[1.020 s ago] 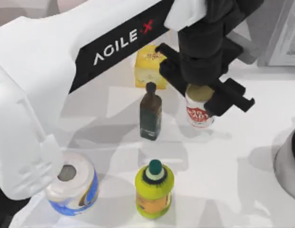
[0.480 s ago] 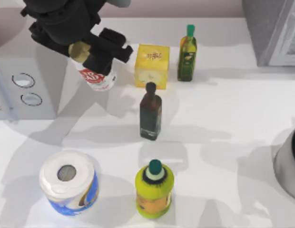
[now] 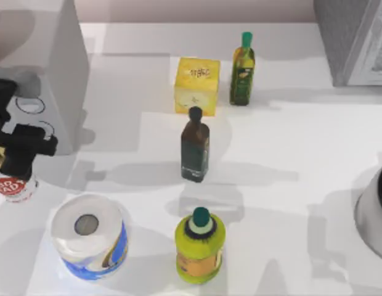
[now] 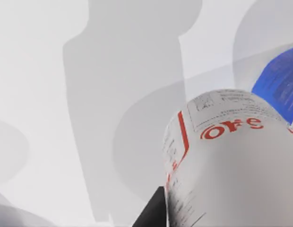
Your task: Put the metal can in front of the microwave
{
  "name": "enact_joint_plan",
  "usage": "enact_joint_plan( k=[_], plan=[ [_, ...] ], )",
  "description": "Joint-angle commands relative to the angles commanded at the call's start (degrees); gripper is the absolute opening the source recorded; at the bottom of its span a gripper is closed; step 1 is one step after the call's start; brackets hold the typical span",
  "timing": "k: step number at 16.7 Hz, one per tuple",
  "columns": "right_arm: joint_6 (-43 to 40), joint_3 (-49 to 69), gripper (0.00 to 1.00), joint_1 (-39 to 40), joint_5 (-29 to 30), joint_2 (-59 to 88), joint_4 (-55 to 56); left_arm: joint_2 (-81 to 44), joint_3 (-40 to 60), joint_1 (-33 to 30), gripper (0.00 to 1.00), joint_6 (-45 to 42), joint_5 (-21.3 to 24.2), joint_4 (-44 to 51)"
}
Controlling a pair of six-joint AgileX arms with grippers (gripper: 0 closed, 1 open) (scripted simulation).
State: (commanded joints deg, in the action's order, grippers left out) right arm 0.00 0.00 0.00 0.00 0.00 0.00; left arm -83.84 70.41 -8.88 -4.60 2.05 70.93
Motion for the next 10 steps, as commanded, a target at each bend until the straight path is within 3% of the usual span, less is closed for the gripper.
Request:
enact_joint_plan(
  k=[5,10],
  plan=[
    [0.0,0.0,1.0,0.0,0.0,0.0,0.0,4.4,-14.4,7.3,0.0,3.1,-1.6,-4.9],
    [0.0,0.0,1.0,0.0,0.0,0.0,0.0,5.5,-17.8,8.7,0.0,3.8,-2.0,-6.7]
  ],
)
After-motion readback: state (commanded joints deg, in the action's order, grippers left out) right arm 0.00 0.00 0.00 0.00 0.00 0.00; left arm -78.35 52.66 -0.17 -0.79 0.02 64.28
